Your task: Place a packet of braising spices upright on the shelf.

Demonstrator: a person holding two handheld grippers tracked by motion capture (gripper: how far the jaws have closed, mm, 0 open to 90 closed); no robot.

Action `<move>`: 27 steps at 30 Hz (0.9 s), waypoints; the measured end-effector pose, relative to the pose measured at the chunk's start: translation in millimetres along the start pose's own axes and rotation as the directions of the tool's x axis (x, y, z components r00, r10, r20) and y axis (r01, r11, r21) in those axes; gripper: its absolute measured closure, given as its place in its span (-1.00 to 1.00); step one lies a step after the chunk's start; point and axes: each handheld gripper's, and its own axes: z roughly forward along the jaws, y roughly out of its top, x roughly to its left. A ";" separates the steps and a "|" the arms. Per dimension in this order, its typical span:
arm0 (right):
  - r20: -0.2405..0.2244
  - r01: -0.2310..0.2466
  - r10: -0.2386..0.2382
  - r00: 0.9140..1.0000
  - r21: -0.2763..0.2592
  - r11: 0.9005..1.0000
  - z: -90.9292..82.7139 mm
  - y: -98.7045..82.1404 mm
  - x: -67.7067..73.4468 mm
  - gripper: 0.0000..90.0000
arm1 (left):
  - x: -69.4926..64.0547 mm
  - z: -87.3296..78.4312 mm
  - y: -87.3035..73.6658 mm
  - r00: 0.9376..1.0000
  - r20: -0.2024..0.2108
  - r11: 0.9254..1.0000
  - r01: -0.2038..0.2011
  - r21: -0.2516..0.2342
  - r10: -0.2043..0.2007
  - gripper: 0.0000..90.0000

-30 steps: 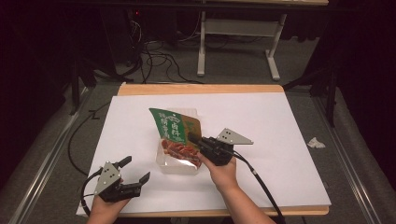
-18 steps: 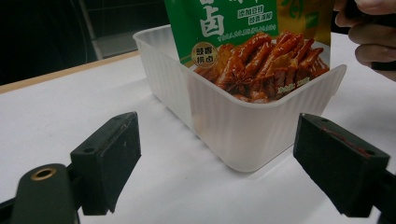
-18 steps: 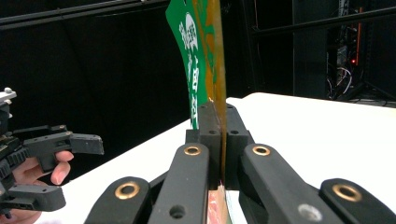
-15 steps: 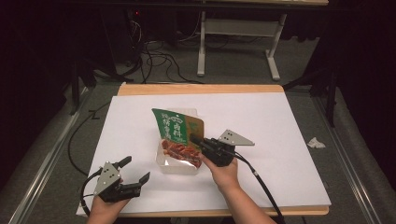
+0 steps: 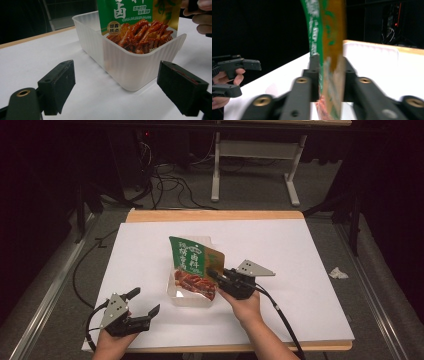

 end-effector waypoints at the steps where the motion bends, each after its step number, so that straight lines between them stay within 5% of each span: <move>1: 0.001 -0.001 0.001 1.000 0.017 1.000 -1.3 1.0 -1.0 0.51 | 0.2 0.1 -0.1 1.000 0.000 1.000 0.003 0.000 -0.003 -0.65; 9: 0.034 0.069 -0.070 0.997 0.040 0.997 -21.3 8.9 -5.4 -0.30 | 0.6 1.0 -0.8 1.000 0.005 1.000 0.006 0.009 -0.007 -0.65; 17: 0.129 0.105 -0.113 0.985 0.068 0.992 -70.8 8.0 -19.4 -0.65 | 0.8 1.7 -2.1 1.000 0.006 1.000 0.013 0.017 -0.013 -0.65; 22: 0.238 0.092 -0.113 0.965 0.099 0.991 -122.1 -6.7 -46.0 -0.64 | 1.8 3.0 -3.7 1.000 0.007 0.999 0.022 0.024 -0.022 -0.65; 27: 0.375 0.035 -0.065 0.925 0.084 0.996 -178.3 -27.6 -72.2 -0.64 | 1.9 5.6 -5.0 1.000 0.007 0.999 0.026 0.034 -0.026 -0.65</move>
